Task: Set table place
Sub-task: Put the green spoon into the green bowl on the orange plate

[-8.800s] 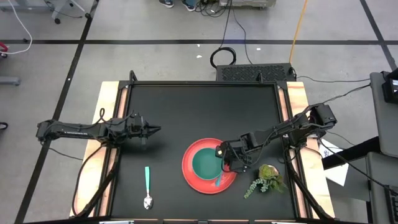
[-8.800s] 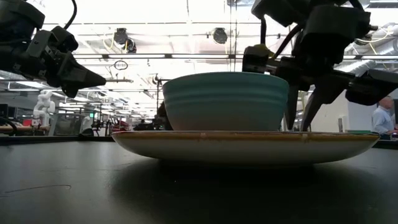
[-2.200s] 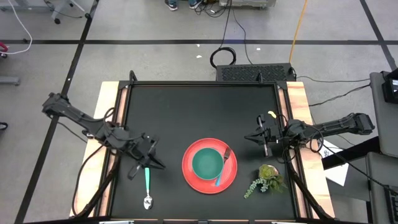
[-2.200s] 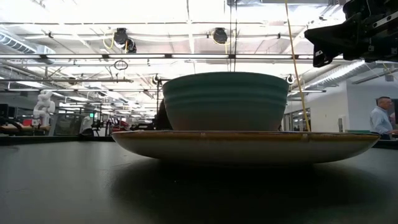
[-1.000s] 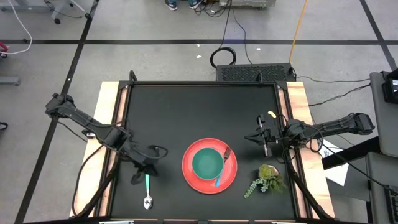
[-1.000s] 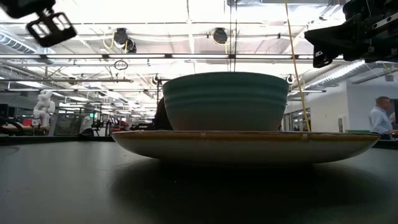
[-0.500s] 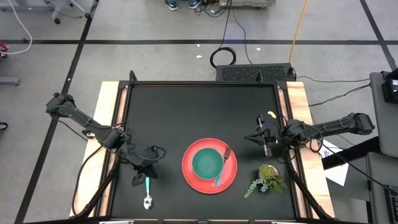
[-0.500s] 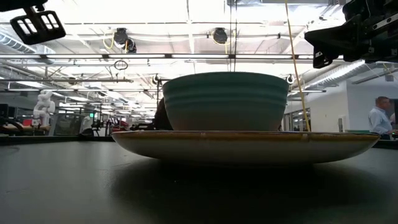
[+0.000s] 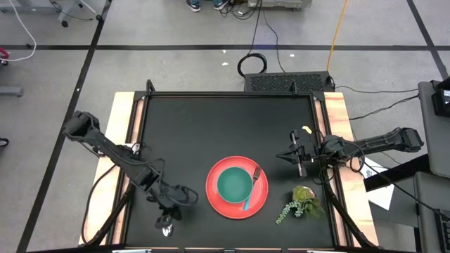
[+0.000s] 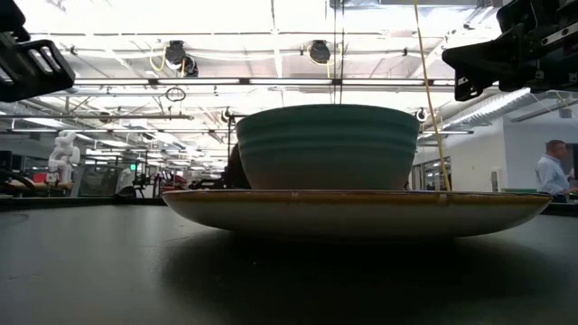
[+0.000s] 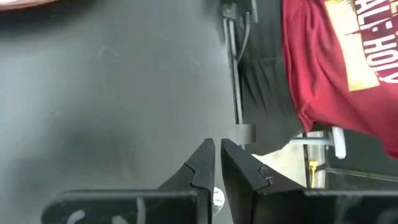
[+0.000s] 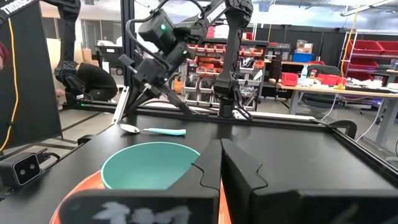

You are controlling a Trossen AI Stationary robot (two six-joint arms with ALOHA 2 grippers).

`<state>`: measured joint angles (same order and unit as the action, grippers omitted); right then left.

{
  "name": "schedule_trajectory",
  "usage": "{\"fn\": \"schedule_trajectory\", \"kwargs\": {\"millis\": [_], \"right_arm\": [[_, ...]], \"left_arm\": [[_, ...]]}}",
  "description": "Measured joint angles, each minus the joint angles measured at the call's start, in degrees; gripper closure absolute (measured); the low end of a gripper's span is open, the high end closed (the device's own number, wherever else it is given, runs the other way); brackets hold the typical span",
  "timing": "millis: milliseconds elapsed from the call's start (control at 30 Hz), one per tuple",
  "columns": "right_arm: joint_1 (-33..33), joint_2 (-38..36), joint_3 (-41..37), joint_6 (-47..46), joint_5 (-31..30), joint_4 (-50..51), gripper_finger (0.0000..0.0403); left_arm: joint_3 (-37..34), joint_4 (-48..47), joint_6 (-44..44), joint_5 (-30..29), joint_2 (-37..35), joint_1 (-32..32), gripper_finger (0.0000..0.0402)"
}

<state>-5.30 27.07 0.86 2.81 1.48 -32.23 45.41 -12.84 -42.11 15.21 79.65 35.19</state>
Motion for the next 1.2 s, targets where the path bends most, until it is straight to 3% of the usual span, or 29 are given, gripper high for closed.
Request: {"fn": "schedule_trajectory", "kwargs": {"millis": [200,433,533,800,1000,1200], "right_arm": [[0.0,0.0,0.0,-0.15,0.0,0.0,0.0403],[0.0,0.02,0.0,-0.15,0.0,0.41,0.0403],[0.0,0.01,0.0,-0.16,0.0,0.61,0.0403],[0.01,0.02,0.0,0.73,0.0,0.92,0.0403],[0.02,0.01,0.0,1.37,-0.04,0.87,0.0403],[0.02,0.0,0.0,1.53,-0.17,0.89,0.0403]], "left_arm": [[0.0,0.12,5.85,-2.37,-0.14,1.61,0.0371],[0.0,-2.42,30.48,-3.74,-0.6,2.39,0.0371],[0.0,-5.28,35.62,-4.74,-0.65,1.84,0.0371],[0.79,-17.27,39.23,-4.98,-0.62,2.11,0.0371],[9.19,-27.18,42.92,-10.28,0.0,3.52,0.0371],[13.77,-28.59,44.74,-13.39,0.0,3.7,0.0371]]}}
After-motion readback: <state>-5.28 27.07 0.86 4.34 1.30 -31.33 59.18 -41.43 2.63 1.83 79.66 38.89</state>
